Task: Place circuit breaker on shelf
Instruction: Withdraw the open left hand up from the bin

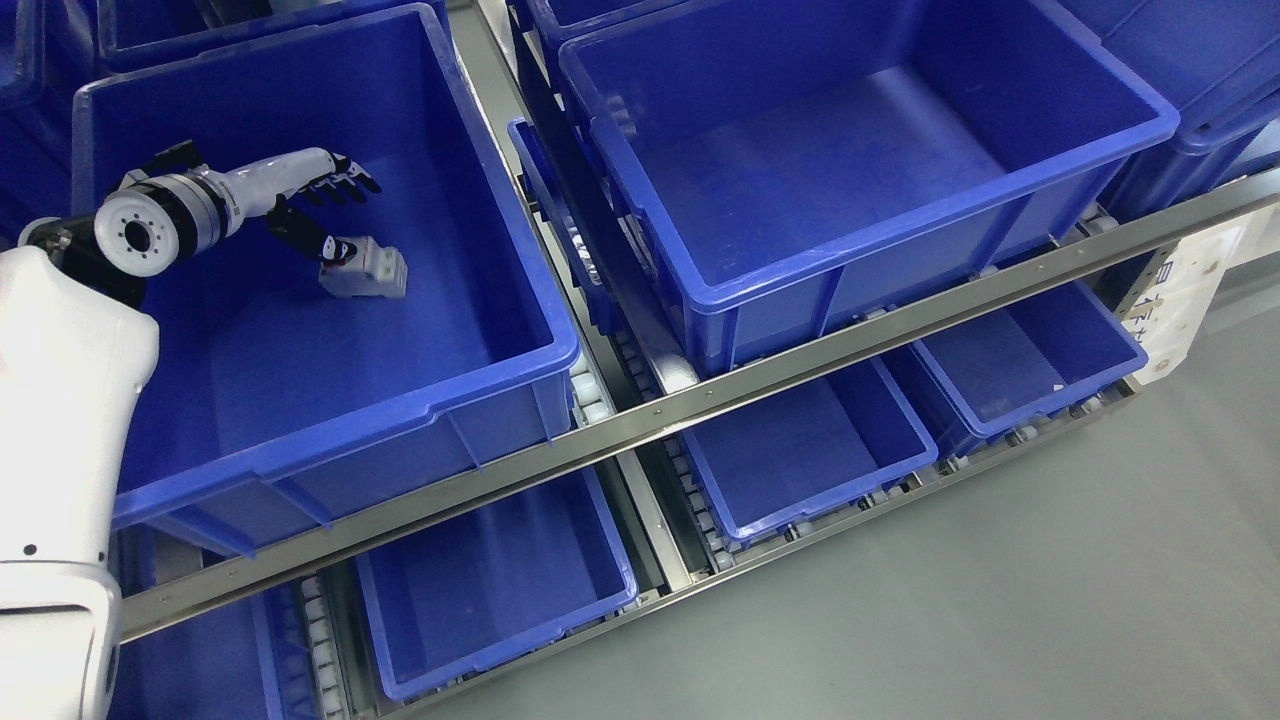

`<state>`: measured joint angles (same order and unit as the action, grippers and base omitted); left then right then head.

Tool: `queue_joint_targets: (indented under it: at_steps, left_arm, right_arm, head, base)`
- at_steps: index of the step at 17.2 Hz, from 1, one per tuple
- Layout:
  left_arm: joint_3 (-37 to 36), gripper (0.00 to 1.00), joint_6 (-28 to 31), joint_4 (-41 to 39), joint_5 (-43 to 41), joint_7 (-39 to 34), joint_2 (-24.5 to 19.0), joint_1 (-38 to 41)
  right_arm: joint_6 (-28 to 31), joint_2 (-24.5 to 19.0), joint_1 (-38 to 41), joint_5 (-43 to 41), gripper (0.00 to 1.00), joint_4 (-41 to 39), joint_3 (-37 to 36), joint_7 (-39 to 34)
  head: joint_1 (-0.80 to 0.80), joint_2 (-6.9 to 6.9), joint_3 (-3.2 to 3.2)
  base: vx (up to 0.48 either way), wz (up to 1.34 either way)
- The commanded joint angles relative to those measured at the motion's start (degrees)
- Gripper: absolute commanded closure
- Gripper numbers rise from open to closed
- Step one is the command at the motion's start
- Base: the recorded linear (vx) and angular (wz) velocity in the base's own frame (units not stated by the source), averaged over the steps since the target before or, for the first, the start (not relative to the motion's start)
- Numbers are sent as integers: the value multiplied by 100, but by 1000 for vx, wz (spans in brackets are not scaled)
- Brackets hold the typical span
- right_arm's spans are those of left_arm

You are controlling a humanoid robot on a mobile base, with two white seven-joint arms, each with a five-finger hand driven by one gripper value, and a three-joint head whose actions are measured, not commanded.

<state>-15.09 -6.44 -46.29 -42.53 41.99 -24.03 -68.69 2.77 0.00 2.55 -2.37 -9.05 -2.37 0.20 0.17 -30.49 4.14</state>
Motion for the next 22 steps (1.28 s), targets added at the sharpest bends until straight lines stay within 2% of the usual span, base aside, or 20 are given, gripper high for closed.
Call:
queue_joint_targets:
  at_steps: [1, 3, 5, 6, 9, 10, 14, 17, 18, 22]
  left_arm:
    - [-12, 23, 12, 384, -1, -215, -32, -353]
    - [442, 15, 64, 367, 52, -768, 12, -627]
    - [1460, 12, 82, 349, 95, -1514, 82, -724]
    - [1961, 8, 82, 349, 200, -1936, 326, -724]
    - [3806, 4, 99, 323, 1147, -2816, 1494, -681]
    - [4099, 2, 91, 253, 1403, -2975, 1724, -654]
    - [4146, 1, 160, -334, 1818, -3083, 2217, -400]
    - [4102, 1, 897, -1519, 1836, -3047, 2303, 39]
    - [3963, 0, 1186, -1923, 1966, -3056, 2303, 232]
    - [2645, 0, 2057, -3498, 3100, -3082, 2303, 1049]
  right_arm:
    - [-5, 100, 0, 0, 0, 0, 0, -2]
    - [-5, 100, 0, 0, 0, 0, 0, -2]
    - [-5, 100, 0, 0, 0, 0, 0, -2]
    - [-5, 100, 0, 0, 0, 0, 0, -2]
    - [-5, 100, -9, 0, 0, 0, 0, -2]
    - [-5, 100, 0, 0, 0, 0, 0, -2]
    - [-5, 100, 0, 0, 0, 0, 0, -2]
    - [-5, 100, 0, 0, 0, 0, 0, -2]
    - [-5, 100, 0, 0, 0, 0, 0, -2]
    - [-5, 100, 0, 0, 0, 0, 0, -2]
  head:
    - [0, 0, 0]
    - [0, 0, 0]
    - [0, 0, 0]
    - [0, 0, 0]
    - [0, 0, 0]
    - [0, 0, 0]
    - [0, 0, 0]
    - [0, 0, 0]
    - [0, 0, 0]
    - [0, 0, 0]
  base:
    - [0, 0]
    - [-7, 0]
    - [-24, 9]
    - [-35, 18]
    - [-70, 54]
    - [-86, 63]
    - [-146, 79]
    - [-212, 151]
    - [-204, 188]
    - [-211, 176]
